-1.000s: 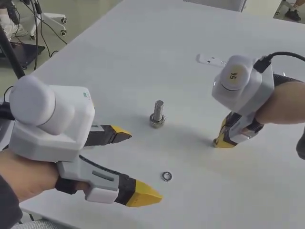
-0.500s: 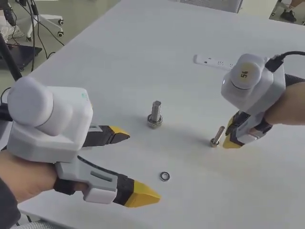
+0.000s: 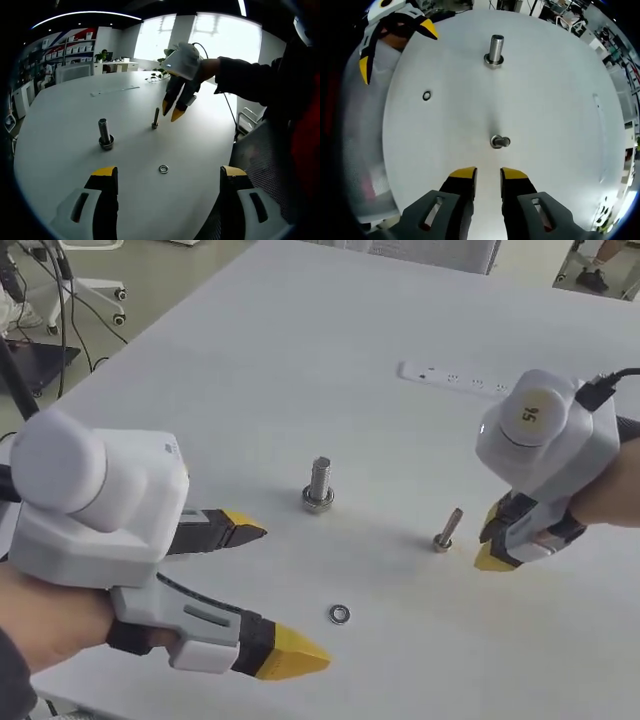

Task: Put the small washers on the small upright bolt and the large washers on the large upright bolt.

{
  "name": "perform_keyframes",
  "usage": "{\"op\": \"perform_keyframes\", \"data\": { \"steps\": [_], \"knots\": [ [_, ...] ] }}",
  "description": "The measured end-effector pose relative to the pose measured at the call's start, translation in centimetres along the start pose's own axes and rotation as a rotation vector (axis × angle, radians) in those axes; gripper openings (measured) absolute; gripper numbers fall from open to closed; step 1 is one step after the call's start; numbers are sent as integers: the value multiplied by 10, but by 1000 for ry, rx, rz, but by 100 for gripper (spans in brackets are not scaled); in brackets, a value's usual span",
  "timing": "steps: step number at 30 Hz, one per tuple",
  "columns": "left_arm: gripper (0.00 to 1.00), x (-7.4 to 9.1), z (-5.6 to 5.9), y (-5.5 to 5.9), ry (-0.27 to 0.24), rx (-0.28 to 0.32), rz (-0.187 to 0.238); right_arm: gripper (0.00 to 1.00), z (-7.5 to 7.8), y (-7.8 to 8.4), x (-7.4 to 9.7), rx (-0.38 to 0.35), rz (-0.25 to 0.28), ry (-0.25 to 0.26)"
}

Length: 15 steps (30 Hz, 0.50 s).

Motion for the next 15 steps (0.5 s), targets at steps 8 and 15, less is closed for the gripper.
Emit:
{"op": "perform_keyframes", "data": {
  "steps": [8,15],
  "knots": [
    [84,1,0,-1,2,-3,7,20,-16,-2,5,0,16,-4],
    [83,2,0,0,2,-9,10,20,-33,-14,10,22,42,-15]
  ]
}}
Point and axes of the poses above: the centre of the closed fingertips' face, and the gripper's own axes: x roughly backward along the fingers, z roughly to its right, y roughly out of its underside, the point moved 5 cm from there along x, roughly backward along the fingers, and after that the axes turned 11 degrees about -z, right-handed, at the moved point
